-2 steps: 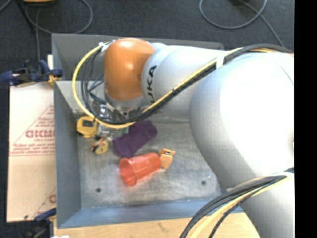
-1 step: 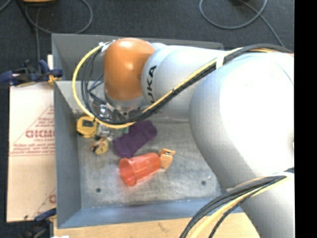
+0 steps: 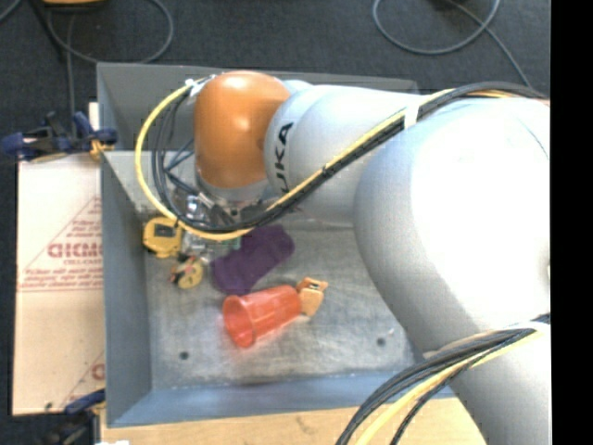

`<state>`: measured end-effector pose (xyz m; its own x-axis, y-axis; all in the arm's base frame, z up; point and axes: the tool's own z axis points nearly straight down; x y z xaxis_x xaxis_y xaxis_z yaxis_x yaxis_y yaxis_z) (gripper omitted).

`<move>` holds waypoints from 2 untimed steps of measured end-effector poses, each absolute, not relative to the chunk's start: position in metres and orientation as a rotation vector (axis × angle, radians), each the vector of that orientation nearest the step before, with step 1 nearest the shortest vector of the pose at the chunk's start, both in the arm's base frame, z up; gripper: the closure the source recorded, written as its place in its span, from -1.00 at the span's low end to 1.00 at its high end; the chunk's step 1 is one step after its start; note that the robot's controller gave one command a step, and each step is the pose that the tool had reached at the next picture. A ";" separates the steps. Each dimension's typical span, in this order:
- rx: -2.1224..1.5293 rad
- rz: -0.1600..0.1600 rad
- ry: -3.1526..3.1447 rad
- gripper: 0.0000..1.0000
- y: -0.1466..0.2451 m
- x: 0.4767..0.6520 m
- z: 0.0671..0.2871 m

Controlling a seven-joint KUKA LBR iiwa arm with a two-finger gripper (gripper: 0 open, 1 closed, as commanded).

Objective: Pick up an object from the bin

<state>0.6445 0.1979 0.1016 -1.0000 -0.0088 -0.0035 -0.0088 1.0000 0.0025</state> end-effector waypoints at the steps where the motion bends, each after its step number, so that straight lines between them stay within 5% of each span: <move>1: -0.105 -0.001 3.137 1.00 0.200 0.625 0.108; 2: 0.052 0.003 3.138 1.00 0.206 0.623 0.122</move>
Offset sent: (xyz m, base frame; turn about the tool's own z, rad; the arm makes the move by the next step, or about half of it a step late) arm -0.0191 0.0122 0.0284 0.1130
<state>0.6232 0.2055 0.1225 -0.9994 0.0332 -0.0035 0.0332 0.9994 0.0022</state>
